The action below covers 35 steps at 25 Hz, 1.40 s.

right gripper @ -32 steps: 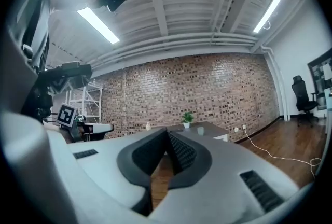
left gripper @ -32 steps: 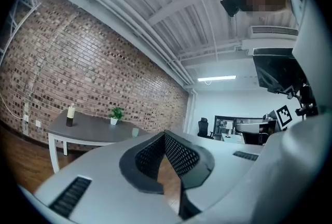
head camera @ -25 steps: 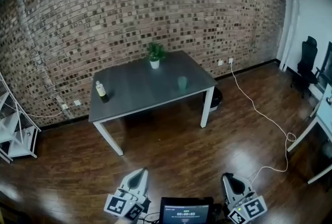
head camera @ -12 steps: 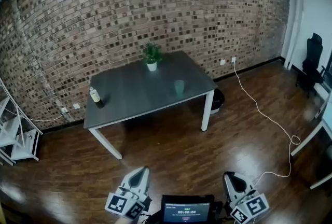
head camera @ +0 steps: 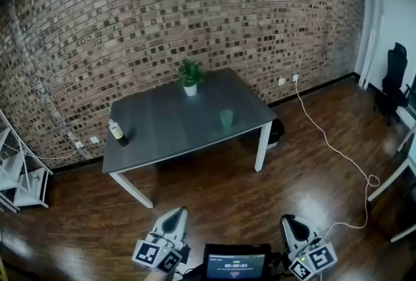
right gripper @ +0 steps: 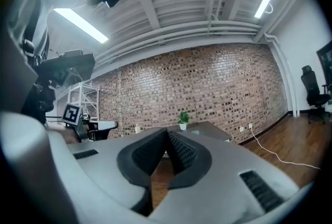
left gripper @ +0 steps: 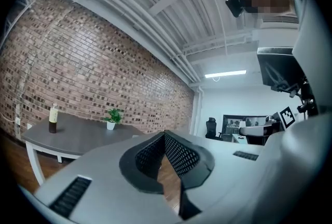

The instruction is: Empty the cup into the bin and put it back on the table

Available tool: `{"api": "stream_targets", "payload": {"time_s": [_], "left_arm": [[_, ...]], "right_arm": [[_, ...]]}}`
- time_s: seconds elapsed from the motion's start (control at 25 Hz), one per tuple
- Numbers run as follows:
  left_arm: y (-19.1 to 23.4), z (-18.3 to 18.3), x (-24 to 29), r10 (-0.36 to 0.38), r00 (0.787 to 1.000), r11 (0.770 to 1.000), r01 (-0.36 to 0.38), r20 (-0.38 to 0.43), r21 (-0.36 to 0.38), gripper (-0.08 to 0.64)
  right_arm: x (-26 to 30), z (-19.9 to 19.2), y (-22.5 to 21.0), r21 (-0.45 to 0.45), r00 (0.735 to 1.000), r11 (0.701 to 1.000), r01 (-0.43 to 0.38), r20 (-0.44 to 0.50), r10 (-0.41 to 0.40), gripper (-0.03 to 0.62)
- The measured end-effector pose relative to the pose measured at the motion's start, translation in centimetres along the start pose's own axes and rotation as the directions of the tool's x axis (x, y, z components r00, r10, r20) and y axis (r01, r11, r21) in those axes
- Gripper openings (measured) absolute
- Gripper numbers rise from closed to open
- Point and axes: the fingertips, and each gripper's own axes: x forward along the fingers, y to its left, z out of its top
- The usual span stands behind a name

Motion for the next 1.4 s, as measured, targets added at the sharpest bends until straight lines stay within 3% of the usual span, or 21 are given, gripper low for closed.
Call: {"api": "stream_targets", "payload": {"time_s": [0.16,0.32,0.84,1.16,1.4], "left_arm": [[2.6,0.1,2.5,-0.008,1.000,1.000,0.008,-0.018,-0.006,-0.009],[4.2,0.0,5.3,-0.060,0.998,0.998,0.060,-0.027,0.003,-0.009],[11.4,-1.1,13.7,-0.148,0.986,0.989,0.147,-0.073,-0.024,-0.009],[14.5,-2.2,20.2,-0.123,0.989,0.992,0.122,-0.081,-0.018,-0.009],[16.6,-2.7,26.2,-0.034,0.996,0.999,0.036,-0.087,0.011,-0.009]], "right_arm": [[3.1,0.6,-1.2,0.004,1.000,1.000,0.023,0.003,-0.023,0.003],[6.7,1.6,-2.4,-0.062,0.998,0.996,0.067,0.016,-0.066,0.003],[16.7,2.3,-4.7,-0.046,0.993,0.992,0.117,-0.004,-0.117,0.003],[23.4,2.8,-9.1,-0.043,0.997,0.996,0.079,-0.019,-0.080,0.003],[28.8,3.3,-13.8,-0.036,0.999,0.999,0.015,-0.037,-0.016,0.003]]}}
